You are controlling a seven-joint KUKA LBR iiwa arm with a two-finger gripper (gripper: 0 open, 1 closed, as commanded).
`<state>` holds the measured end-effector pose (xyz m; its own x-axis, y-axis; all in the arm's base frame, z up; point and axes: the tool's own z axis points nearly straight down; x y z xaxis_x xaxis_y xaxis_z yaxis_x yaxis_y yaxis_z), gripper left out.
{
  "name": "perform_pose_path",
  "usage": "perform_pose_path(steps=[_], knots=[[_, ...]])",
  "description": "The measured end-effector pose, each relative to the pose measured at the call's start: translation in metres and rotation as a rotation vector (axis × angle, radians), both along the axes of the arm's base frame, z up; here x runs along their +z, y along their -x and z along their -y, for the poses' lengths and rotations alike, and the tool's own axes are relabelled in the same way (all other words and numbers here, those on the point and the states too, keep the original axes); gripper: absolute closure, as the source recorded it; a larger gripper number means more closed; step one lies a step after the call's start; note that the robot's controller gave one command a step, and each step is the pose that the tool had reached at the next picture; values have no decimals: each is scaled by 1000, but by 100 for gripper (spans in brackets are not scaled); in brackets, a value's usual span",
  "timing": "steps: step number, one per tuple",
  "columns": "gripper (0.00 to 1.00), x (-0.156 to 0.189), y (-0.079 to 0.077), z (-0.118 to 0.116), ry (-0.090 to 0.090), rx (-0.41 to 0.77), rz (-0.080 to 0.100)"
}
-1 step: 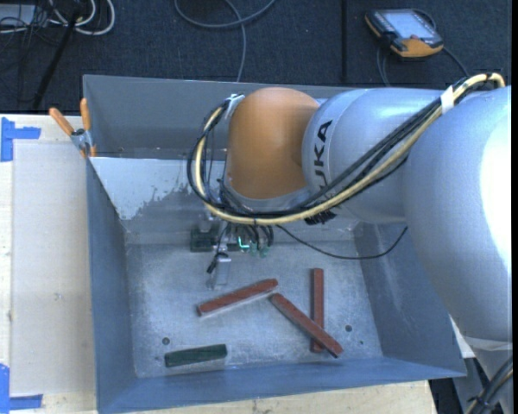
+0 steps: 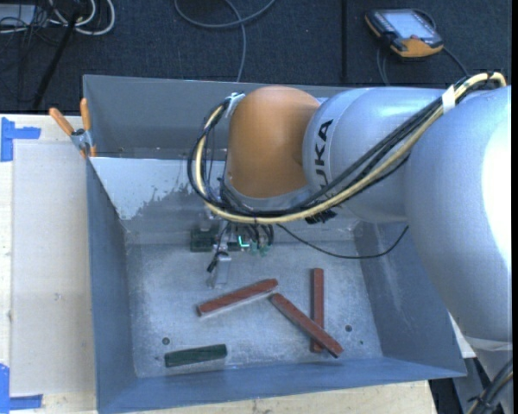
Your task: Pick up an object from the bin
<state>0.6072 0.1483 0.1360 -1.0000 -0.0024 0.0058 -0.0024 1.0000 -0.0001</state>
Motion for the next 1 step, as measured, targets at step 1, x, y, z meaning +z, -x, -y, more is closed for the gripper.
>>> perform_pose_path(steps=[1], knots=[[0,32,12,0,1,65,2]])
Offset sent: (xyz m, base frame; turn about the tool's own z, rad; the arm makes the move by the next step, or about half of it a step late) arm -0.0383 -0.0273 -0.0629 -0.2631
